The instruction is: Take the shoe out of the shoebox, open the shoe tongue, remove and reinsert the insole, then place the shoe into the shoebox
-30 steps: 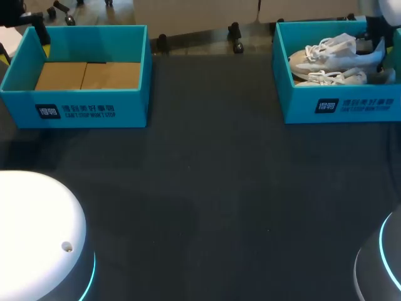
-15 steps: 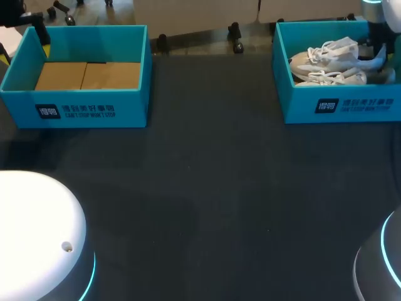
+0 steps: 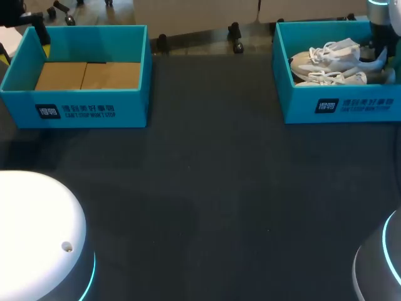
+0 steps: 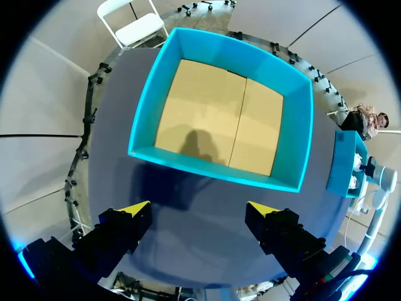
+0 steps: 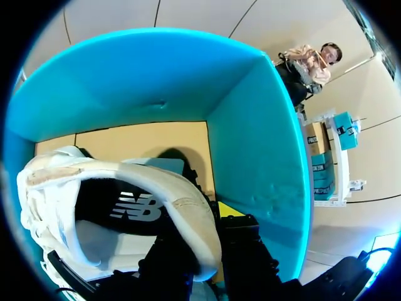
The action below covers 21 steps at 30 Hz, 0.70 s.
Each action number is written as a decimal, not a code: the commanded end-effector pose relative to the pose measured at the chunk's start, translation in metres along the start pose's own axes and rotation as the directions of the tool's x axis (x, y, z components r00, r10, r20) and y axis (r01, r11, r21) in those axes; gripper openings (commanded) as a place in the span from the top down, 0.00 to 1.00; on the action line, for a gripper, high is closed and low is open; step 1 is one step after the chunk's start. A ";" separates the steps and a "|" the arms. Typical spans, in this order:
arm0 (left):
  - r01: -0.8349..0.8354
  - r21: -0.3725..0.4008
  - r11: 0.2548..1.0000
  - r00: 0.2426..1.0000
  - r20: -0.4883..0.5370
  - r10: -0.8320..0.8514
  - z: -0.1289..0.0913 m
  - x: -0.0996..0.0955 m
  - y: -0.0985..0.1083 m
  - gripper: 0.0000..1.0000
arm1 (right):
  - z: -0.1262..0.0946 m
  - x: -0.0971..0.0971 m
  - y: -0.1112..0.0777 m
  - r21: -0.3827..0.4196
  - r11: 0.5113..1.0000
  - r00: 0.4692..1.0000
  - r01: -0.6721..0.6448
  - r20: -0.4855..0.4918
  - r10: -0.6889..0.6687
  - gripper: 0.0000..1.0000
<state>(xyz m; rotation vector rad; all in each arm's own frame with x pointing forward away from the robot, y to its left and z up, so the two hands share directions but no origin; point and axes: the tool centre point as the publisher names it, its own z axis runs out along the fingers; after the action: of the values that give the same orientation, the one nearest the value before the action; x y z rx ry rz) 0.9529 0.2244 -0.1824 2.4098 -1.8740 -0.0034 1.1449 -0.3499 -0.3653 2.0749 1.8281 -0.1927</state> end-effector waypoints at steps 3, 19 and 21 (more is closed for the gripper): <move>0.000 0.001 1.000 1.000 0.001 0.000 -0.001 0.000 0.001 0.00 | 0.000 0.002 0.002 0.003 1.000 1.000 -0.002 -0.005 0.002 1.00; 0.000 0.001 1.000 1.000 0.001 0.000 -0.001 0.000 0.001 0.00 | -0.008 0.007 0.001 -0.016 1.000 1.000 0.003 -0.028 -0.004 0.51; 0.000 0.001 1.000 1.000 0.001 0.000 -0.001 0.000 0.001 0.00 | -0.012 0.007 0.000 -0.024 1.000 0.999 0.005 -0.035 -0.005 0.50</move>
<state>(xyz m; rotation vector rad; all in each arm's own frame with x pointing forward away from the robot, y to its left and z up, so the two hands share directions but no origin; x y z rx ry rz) 0.9530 0.2244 -0.1824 2.4098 -1.8740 -0.0034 1.1489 -0.3406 -0.3609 2.0747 1.8467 -0.1423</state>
